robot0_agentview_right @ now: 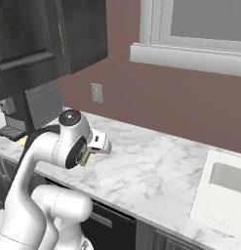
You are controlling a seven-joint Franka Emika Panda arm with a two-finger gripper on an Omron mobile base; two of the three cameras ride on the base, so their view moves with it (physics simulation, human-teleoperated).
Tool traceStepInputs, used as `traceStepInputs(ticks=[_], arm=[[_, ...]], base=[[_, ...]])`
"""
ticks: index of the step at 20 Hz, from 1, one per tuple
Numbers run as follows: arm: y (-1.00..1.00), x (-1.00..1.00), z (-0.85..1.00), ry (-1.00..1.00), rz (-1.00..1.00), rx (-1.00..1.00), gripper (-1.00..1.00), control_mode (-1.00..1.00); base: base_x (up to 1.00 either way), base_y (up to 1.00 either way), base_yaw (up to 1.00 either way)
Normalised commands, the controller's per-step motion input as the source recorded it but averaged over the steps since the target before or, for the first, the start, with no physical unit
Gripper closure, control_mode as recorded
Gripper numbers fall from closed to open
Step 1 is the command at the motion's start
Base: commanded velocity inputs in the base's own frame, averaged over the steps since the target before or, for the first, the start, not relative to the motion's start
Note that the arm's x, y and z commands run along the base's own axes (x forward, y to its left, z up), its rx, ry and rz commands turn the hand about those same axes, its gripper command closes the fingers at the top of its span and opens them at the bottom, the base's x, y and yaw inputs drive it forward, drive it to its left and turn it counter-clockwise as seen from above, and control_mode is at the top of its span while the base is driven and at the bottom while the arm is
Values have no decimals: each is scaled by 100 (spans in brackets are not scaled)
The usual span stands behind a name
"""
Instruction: Pick the egg and butter from the fridge and place them by the bowl for mixing.
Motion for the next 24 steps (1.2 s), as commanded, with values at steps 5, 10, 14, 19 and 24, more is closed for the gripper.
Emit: traceStepInputs(ticks=[5,10,14,19,24], arm=[[4,27,-6,0,34,5,100,-100],[16,38,-13,0,16,2,100,-100],[27,44,-19,0,4,5,100,-100],[34,43,-25,5,-9,3,100,-100],[40,30,-32,11,-27,3,100,-100]], base=[[0,0,0],[0,0,0],[0,0,0],[0,0,0],[0,0,0]])
